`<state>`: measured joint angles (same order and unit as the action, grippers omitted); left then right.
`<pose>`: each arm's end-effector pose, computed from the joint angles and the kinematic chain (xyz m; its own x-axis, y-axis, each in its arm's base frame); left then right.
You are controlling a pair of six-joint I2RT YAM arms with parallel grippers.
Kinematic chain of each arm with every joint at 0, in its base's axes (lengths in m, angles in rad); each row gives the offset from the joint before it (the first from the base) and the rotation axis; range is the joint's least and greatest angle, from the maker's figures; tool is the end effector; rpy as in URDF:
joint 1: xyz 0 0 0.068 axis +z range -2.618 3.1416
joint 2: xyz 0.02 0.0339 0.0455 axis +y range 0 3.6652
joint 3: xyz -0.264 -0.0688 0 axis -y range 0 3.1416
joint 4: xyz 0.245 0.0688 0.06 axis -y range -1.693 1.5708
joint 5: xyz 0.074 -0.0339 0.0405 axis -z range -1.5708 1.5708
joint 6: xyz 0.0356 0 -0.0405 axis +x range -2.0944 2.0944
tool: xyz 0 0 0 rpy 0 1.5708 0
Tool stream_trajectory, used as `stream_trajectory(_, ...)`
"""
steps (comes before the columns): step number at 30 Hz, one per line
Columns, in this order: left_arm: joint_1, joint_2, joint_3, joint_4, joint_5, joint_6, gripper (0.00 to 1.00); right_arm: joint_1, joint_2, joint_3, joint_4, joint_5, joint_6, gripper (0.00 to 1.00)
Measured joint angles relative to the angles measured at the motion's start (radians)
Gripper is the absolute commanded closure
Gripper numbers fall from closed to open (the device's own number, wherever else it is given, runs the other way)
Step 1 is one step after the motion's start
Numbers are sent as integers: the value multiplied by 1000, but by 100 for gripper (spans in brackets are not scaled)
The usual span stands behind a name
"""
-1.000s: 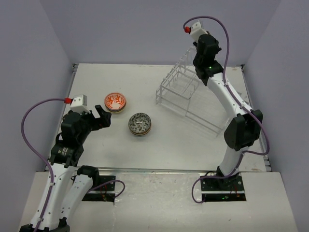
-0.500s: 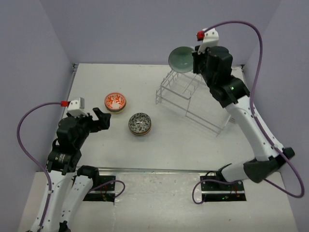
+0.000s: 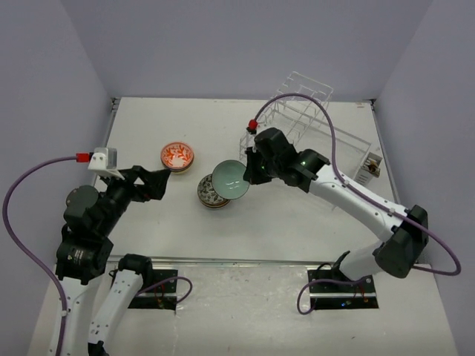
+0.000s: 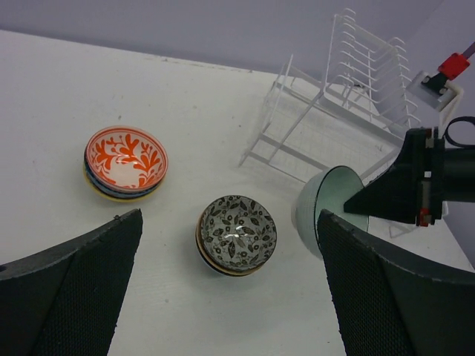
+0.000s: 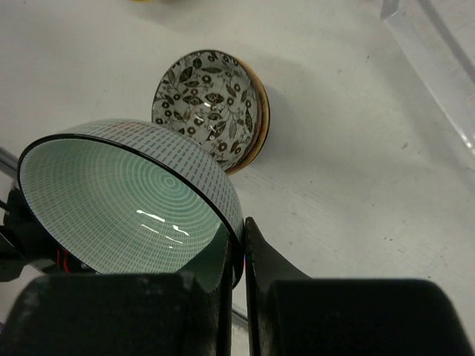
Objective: Unload the bowls from the dish rack
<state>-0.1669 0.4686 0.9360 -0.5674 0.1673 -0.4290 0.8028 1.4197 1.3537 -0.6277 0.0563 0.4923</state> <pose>0.0825 -0.0199 0.3858 -0.2256 -0.3779 -0.8979 0.2566 0.8661 -0.4290 0.2188 0.2237 0.3482 -0.7167 -0.0628 -0.6946 -0.3965 0.8560 0.3317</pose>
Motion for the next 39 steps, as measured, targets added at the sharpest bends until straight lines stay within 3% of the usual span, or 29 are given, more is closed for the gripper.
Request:
stream_trajectory(11,0,2,-173,9,-68,29,0,25,319,230,-163,-76,47,100)
stream_trajectory(20,-2,-7,-187,26,-71,29,0,20,573,452,-240,-87,30,98)
stream_trajectory(39,-24,-1,-188,28,-66,29,0,-12,624,441,-266,-132,12,94)
